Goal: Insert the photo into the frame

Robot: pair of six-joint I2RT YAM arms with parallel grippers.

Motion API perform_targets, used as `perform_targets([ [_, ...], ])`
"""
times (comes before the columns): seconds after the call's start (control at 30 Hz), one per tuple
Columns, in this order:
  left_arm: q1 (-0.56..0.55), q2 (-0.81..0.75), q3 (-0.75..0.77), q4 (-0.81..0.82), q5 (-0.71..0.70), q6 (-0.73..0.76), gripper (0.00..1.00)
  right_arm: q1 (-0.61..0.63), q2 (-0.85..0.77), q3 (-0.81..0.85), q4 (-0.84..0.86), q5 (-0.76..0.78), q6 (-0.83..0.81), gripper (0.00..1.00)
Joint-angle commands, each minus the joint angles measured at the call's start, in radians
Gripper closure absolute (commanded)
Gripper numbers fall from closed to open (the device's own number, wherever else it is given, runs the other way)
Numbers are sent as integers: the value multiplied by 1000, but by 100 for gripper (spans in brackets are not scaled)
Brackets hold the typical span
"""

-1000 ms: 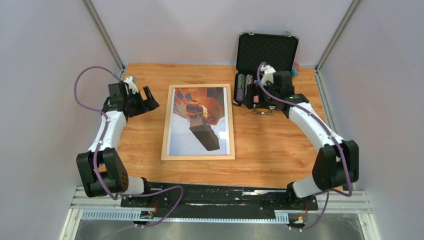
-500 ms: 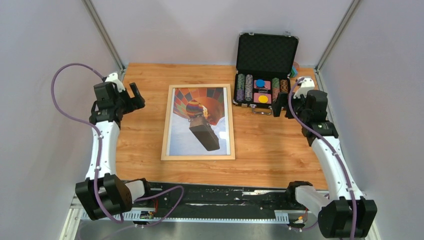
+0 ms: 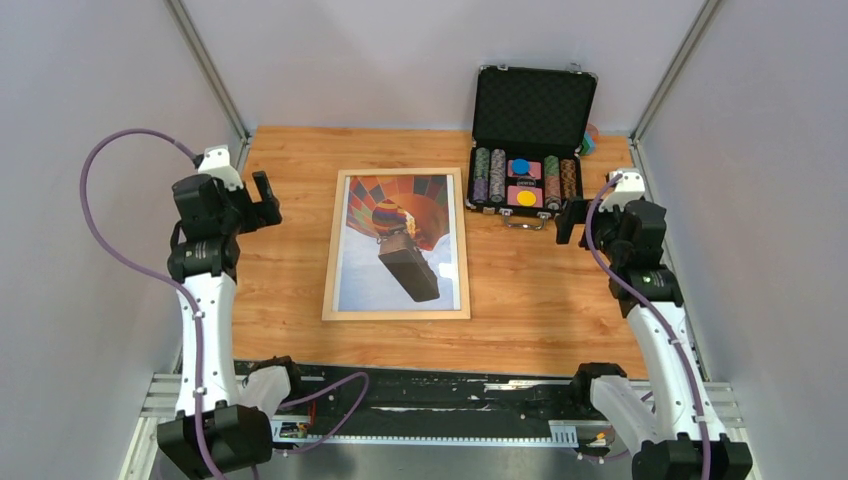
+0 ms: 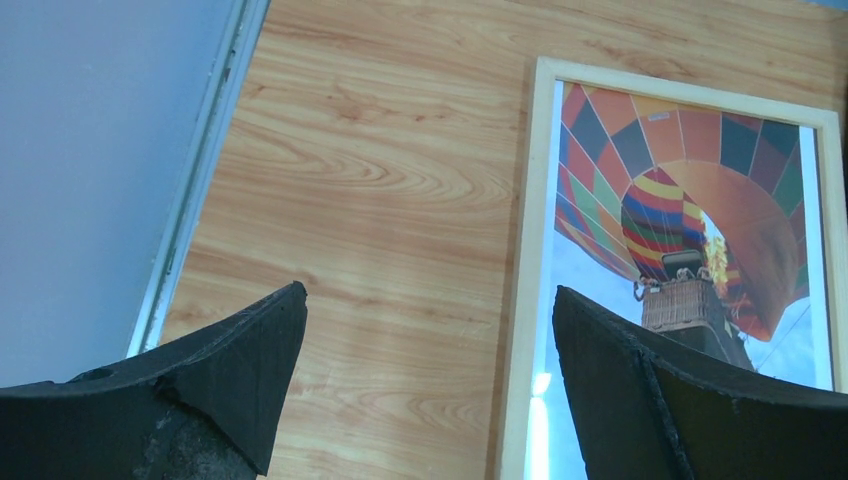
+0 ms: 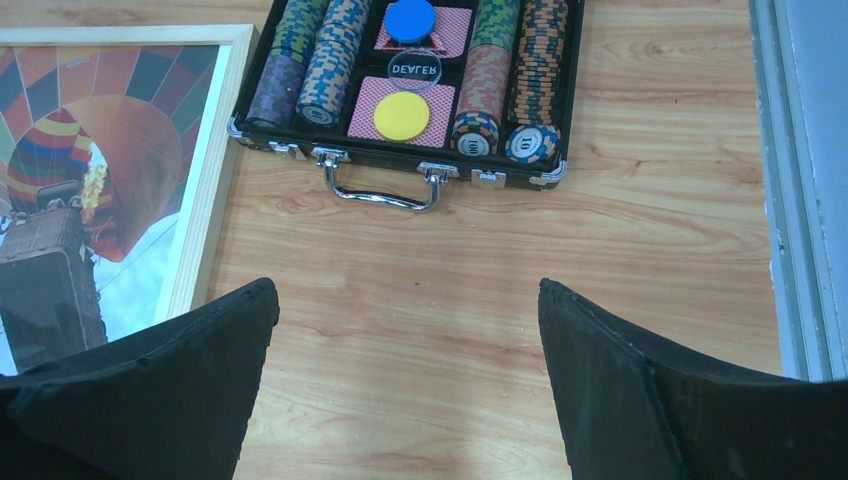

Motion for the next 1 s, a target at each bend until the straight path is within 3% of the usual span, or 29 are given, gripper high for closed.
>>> perform_targets([
  [0.0,10,-62,27,-28,10,93,0,-3,-60,-3,26,-14,4,0],
  [0.1,9,-116,-1,-13,41,112,0,-4,-80,-15,16,-13,-9,0],
  [0.37,10,-332,-267,189,130,52,0,-16,-135,-49,0,-28,-12,0],
  [0.97,9,-396,-372,292,166,143,0,-18,-189,-84,21,23,-59,0],
])
